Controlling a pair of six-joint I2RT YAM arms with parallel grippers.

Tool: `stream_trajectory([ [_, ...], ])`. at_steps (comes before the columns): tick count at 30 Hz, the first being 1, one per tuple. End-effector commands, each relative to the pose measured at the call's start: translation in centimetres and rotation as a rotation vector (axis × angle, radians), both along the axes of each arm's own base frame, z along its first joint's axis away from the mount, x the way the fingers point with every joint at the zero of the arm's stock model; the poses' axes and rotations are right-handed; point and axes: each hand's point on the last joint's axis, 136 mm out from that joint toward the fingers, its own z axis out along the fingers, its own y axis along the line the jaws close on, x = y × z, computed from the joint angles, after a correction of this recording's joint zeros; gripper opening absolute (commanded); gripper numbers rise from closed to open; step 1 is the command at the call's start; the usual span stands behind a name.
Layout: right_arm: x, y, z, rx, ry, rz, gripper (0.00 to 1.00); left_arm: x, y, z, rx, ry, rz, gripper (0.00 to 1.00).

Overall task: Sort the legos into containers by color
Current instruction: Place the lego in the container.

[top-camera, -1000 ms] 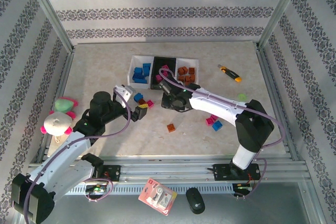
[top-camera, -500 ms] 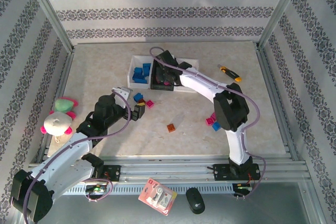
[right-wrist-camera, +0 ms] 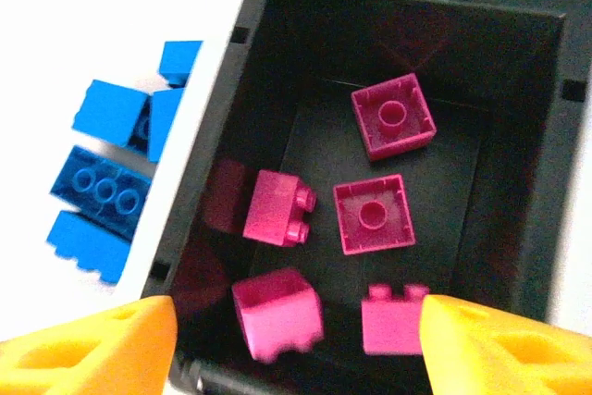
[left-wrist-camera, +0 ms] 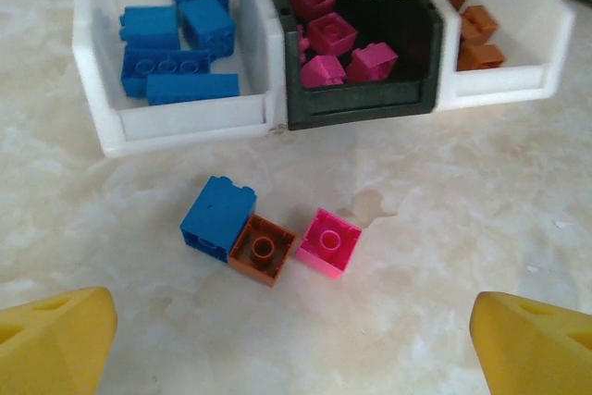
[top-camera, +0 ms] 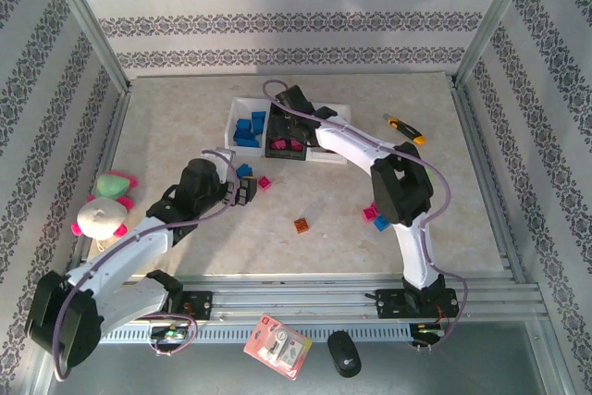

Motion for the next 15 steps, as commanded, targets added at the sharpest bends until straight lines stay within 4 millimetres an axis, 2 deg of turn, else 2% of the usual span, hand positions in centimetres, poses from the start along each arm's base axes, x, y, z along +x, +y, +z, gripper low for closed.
stream_trajectory([
  [1, -1.9, 0.1, 6.5, 0.047, -0.144, 0.055, 0.73, 0.8, 0.9, -0.4, -0.027, 0.087, 0.144, 0.96],
  [4, -4.5, -0.7, 7.6, 0.053, -0.183, 0.091, 0.74, 1.3, 2.1, -1.9, -0.031, 0.184, 0.286, 0.91],
  [9, -8.4, -2.7, 8.5, 0.051, -0.217, 0.119, 0.75, 2.5, 2.2, -4.1, -0.071, 0.321, 0.453, 0.83],
  [15, -11.3, -4.7, 8.7, 0.055, -0.214, 0.117, 0.75, 4.5, 0.7, -6.0, -0.135, 0.427, 0.555, 0.81],
])
